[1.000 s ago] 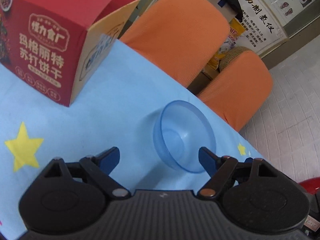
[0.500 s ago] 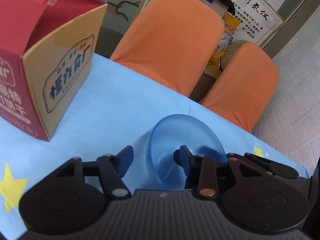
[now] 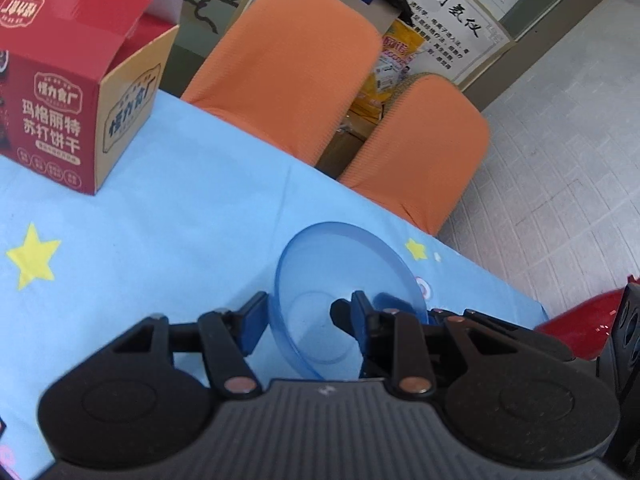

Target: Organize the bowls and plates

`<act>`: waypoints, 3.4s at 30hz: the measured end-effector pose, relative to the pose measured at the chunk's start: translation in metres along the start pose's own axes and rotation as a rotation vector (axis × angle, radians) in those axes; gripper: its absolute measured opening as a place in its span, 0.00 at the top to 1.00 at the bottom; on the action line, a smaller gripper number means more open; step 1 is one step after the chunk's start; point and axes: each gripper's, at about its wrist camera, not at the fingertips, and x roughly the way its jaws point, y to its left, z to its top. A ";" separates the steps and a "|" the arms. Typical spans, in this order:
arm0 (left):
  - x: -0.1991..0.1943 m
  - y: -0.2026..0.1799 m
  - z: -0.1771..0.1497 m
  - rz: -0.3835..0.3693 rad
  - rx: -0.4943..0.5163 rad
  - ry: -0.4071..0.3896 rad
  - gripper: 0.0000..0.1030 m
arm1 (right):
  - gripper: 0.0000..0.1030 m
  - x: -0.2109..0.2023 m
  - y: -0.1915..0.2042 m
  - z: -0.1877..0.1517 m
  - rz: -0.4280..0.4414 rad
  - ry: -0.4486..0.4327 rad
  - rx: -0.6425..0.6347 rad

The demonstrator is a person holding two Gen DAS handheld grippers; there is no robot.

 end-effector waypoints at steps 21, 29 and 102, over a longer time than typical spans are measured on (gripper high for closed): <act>-0.055 -0.097 -0.199 -0.147 0.193 0.134 0.72 | 0.42 -0.147 -0.027 -0.189 -0.136 -0.066 0.206; -0.050 -0.084 -0.195 -0.142 0.201 0.112 0.52 | 0.40 -0.145 -0.024 -0.199 -0.131 -0.134 0.205; 0.012 -0.079 -0.178 -0.044 0.643 0.258 0.33 | 0.00 -0.120 -0.023 -0.237 -0.227 -0.123 0.373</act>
